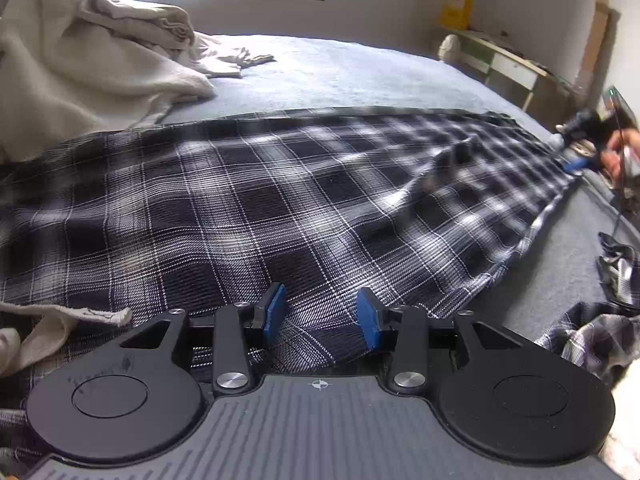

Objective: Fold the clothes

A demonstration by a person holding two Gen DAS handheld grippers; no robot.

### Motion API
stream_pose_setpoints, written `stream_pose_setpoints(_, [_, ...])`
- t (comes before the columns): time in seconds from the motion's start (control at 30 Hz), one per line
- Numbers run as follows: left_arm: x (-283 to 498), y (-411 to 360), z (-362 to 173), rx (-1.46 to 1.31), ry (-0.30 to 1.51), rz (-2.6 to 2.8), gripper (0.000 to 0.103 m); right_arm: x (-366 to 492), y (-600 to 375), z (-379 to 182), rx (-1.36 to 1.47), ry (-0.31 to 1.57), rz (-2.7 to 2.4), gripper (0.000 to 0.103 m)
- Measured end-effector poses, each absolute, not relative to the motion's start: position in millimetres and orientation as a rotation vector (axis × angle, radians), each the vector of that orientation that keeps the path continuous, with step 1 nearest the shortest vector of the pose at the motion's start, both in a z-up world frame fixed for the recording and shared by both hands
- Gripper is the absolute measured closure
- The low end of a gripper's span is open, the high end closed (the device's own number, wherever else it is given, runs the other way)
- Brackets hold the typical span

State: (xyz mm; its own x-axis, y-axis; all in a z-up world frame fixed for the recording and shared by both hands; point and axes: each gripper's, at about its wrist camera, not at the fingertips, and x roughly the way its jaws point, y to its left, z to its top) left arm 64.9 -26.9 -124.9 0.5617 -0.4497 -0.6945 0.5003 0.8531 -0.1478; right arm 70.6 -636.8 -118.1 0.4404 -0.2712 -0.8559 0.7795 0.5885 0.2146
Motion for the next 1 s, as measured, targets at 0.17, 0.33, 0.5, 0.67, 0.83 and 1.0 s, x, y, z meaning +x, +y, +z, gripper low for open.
stream_pose_setpoints(0.17, [61, -29, -115, 0.104, 0.794, -0.493, 0.061, 14, -671, -116, 0.723, 0.8, -1.052, 0.059])
stream_pose_setpoints(0.33, [52, -18, -97, 0.076, 0.77, -0.445, 0.058, -50, -669, -80, 0.796, 0.71, -0.903, 0.059])
stream_pose_setpoints(0.5, [31, 0, -74, 0.033, 0.734, -0.42, 0.054, -139, -652, -27, 0.864, 0.517, -0.818, 0.058])
stream_pose_setpoints(0.67, [-11, 40, -51, -0.049, 0.711, -0.379, 0.049, -227, -634, 29, 0.845, 0.441, -0.767, 0.057])
stream_pose_setpoints(0.83, [-61, 83, -41, -0.056, 0.731, -0.349, 0.048, -259, -604, 39, 0.786, 0.601, -0.616, 0.054])
stream_pose_setpoints(1.0, [-101, 109, -47, -0.036, 0.8, -0.333, 0.048, -244, -547, -3, 0.81, 0.767, -0.435, 0.054])
